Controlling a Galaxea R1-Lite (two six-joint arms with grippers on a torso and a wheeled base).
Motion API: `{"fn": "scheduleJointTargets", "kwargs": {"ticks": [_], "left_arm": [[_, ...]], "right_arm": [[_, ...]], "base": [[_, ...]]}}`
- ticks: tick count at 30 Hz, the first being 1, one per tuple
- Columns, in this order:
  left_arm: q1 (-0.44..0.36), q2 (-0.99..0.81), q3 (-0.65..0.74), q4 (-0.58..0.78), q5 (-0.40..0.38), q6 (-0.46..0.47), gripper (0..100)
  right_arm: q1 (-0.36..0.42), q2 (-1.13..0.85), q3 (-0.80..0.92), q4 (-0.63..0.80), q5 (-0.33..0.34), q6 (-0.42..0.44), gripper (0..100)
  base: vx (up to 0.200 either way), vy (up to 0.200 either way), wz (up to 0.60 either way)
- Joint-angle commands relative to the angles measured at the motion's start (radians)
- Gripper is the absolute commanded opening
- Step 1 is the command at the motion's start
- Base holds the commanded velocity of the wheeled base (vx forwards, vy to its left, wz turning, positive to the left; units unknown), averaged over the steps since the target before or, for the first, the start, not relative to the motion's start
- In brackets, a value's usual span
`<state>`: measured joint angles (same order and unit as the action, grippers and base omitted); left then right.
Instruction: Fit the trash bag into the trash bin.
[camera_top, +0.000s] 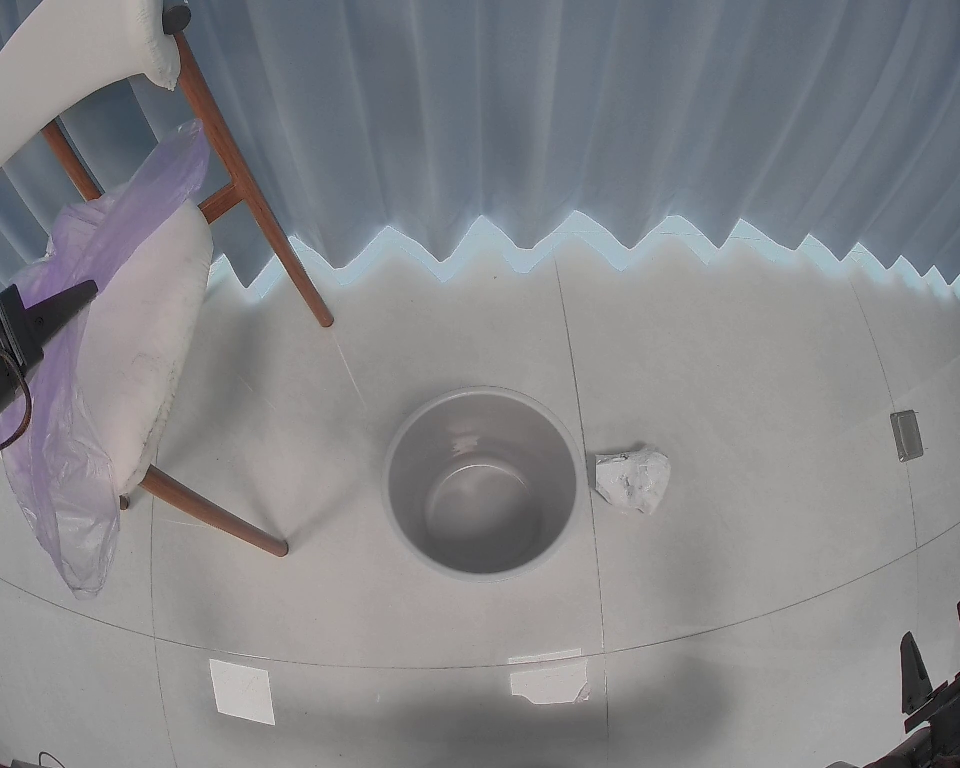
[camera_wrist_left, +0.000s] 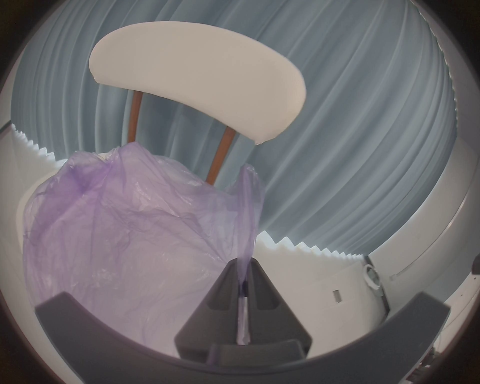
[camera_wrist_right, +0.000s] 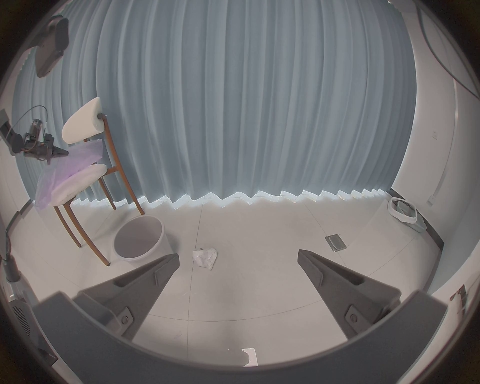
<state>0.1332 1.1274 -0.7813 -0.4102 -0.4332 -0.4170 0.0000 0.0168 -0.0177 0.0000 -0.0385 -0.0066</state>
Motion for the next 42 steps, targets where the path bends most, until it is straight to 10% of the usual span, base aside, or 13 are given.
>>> {"fn": "scheduleJointTargets", "kwargs": {"ticks": [1, 26, 42], "left_arm": [[-0.076, -0.051, 0.010, -0.019, -0.016, -0.077, 0], [-0.615, 0.014, -0.007, -0.018, -0.033, 0.116, 0], [-0.825, 0.072, -0.015, -0.018, -0.036, 0.167, 0]], "right_arm": [[0.000, -0.017, 0.018, -0.002, 0.000, -0.001, 100], [0.000, -0.017, 0.018, -0.002, 0.000, -0.001, 100], [0.000, -0.017, 0.018, -0.002, 0.002, -0.006, 100]], "base": [[0.000, 0.000, 0.00], [0.000, 0.000, 0.00], [0.000, 0.000, 0.00]]}}
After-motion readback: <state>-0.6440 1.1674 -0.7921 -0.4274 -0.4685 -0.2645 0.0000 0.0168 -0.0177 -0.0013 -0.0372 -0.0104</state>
